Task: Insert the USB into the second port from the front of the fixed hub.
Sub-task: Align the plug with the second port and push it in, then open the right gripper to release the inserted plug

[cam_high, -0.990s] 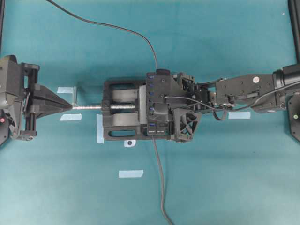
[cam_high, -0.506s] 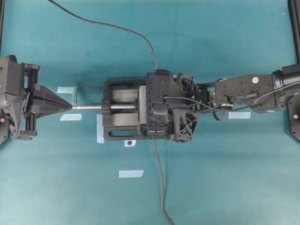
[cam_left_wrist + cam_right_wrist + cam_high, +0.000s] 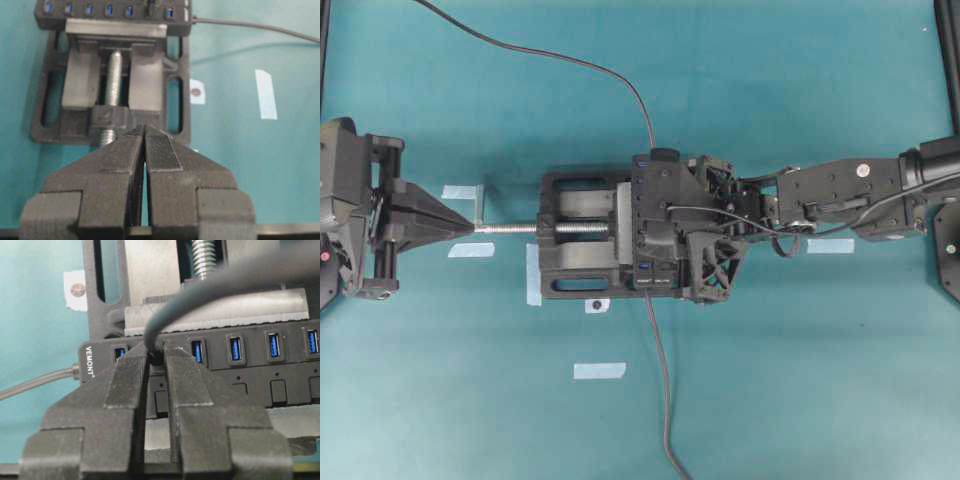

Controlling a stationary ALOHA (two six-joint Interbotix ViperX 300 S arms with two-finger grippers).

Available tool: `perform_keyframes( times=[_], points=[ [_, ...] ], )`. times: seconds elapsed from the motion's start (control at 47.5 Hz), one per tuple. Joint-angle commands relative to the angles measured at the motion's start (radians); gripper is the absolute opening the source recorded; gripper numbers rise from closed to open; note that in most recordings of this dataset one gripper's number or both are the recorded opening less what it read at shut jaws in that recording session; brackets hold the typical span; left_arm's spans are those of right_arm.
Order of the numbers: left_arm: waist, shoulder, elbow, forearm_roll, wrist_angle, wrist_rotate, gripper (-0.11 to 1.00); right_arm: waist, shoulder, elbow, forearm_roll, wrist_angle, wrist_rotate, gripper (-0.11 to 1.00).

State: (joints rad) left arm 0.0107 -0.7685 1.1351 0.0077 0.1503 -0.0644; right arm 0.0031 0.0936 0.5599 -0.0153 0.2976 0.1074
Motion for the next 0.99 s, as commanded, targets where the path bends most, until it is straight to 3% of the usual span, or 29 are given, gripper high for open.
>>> perform_keyframes(
  times=[0.0,0.169,0.316,0.653,0.969],
  points=[
    [0.000,0.002,-0.009,0.000,-0.008,-0.002,0.00,0.014,0.002,-0.003,0.003,0.011,0.009,0.06],
    [0.000,0.002,-0.009,0.002,-0.008,-0.002,0.00,0.012,-0.003,-0.009,0.003,0.005,0.008,0.10],
    [0.000,0.000,-0.009,0.000,-0.008,-0.002,0.00,0.011,-0.005,-0.012,0.003,-0.002,0.008,0.21],
    [0.000,-0.005,-0.009,0.002,-0.008,-0.002,0.00,0.009,-0.006,-0.021,0.003,0.021,0.011,0.79],
    [0.000,-0.005,-0.009,0.002,-0.009,-0.003,0.00,0.009,-0.009,-0.041,-0.002,0.026,0.009,0.80]
  ],
)
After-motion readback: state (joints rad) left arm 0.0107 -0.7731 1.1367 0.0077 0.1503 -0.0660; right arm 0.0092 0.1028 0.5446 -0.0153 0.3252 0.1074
